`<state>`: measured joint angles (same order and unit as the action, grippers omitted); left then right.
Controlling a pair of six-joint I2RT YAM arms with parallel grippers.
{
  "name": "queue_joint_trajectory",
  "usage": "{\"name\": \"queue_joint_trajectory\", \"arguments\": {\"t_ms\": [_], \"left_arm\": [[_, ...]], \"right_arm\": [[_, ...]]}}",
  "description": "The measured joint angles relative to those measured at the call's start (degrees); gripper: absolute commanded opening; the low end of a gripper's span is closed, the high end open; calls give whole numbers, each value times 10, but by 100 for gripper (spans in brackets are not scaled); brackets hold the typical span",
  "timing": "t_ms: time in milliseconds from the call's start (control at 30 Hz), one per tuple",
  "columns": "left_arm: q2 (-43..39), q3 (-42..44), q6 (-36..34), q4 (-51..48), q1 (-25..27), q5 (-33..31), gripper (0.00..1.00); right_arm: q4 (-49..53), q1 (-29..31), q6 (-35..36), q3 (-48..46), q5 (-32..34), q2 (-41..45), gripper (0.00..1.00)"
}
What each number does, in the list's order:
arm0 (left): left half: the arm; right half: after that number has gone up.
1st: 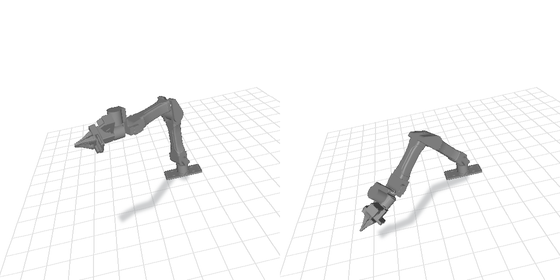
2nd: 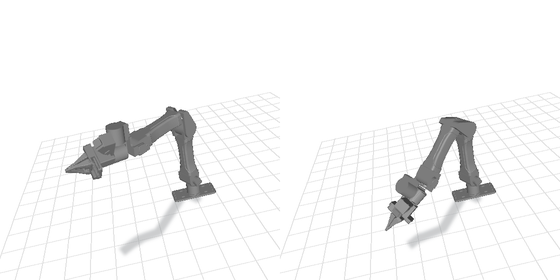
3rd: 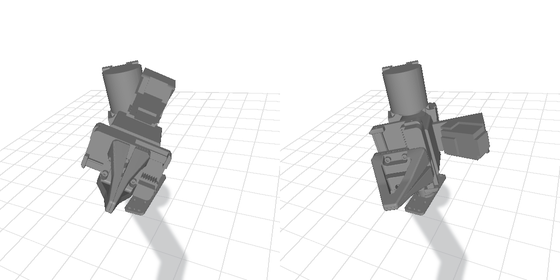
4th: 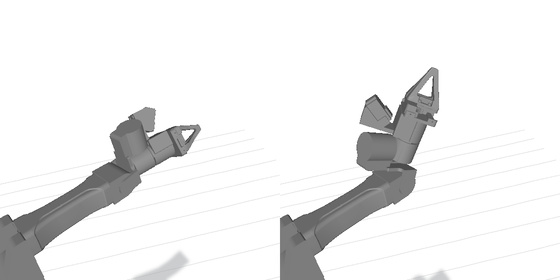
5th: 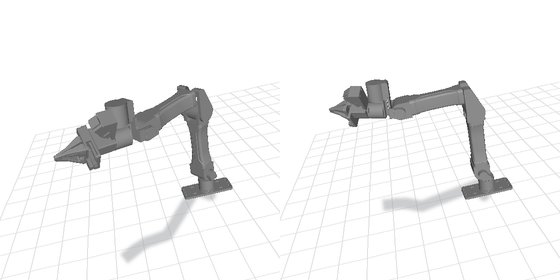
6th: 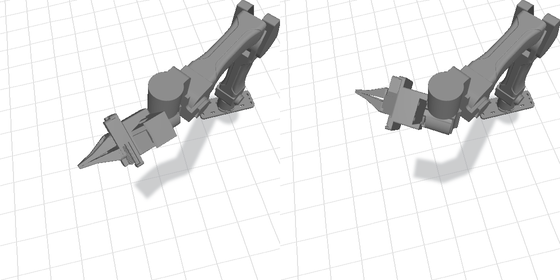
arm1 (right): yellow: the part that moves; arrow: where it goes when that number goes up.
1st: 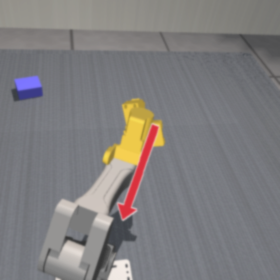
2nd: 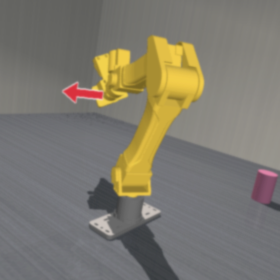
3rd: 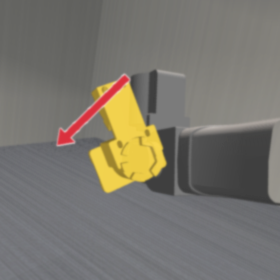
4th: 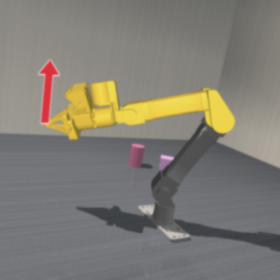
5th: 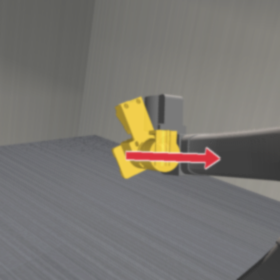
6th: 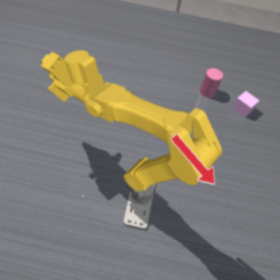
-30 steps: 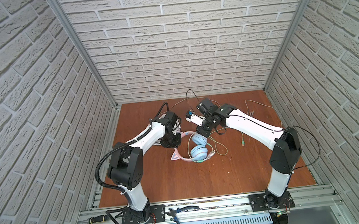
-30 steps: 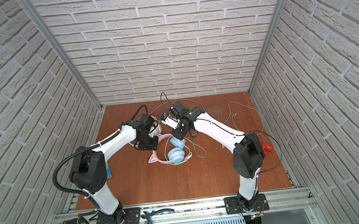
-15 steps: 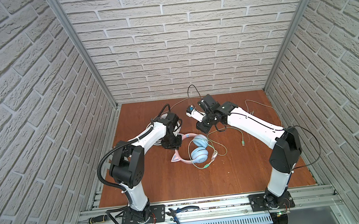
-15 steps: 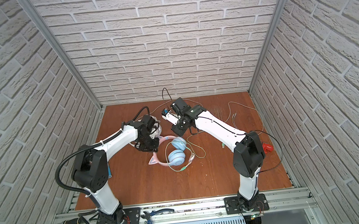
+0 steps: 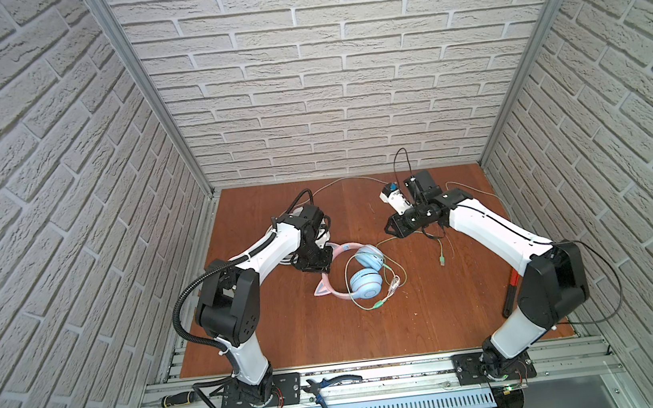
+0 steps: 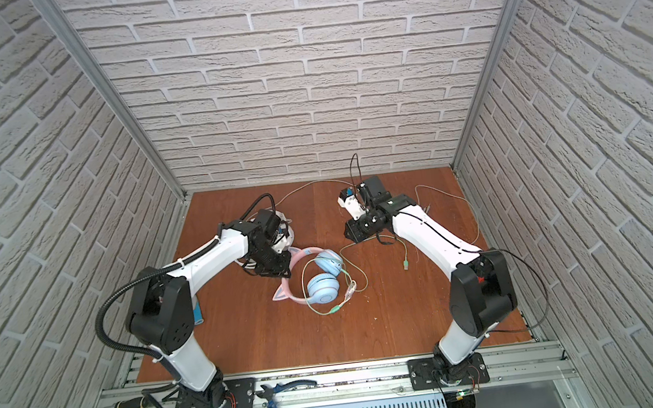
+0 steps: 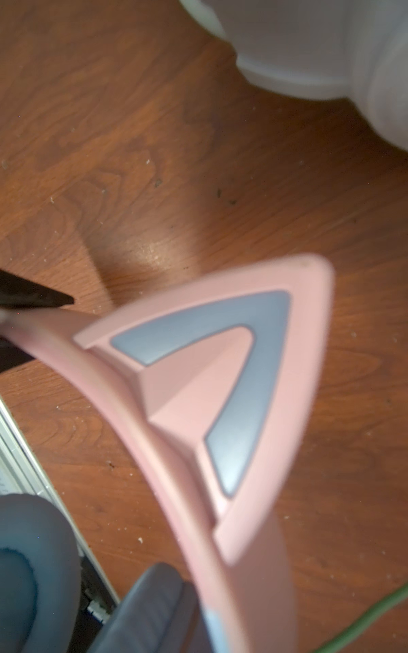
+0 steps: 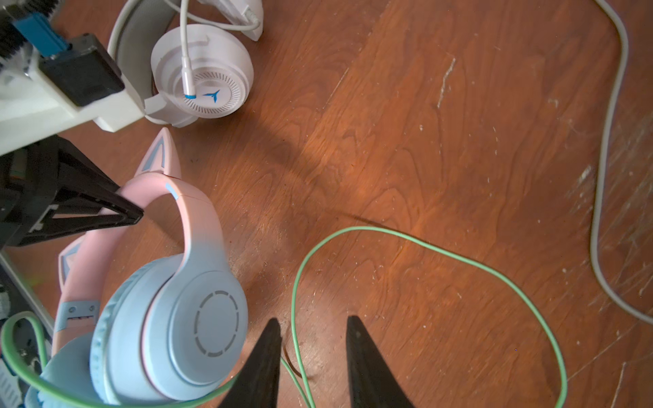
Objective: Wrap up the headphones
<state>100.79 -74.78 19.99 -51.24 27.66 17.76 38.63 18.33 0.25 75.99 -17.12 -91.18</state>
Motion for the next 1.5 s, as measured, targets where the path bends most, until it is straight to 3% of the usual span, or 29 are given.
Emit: {"name": "queue_joint_trajectory", "arguments": {"t_ms": [433,1033,1133,1300,1500], "left_arm": [[-26,29,-26,6,-15,43,0],[-40,48,-36,16,-22,61,0],[-40,48,-36,16,-23,61,0],[-41,48,-38,16,-24,62,0],[-41,48,-46,16,-37,70,0]], "right_arm": [[-85,-19,-130,-152,-17,18,37],[-163,-24,-209,-165,-87,-71,40],[-170,-24,-211,-169,-88,-74,45],[-183,-24,-207,-208,-78,-42,50],[-201,-24,-187,-254,-60,76,54]]}}
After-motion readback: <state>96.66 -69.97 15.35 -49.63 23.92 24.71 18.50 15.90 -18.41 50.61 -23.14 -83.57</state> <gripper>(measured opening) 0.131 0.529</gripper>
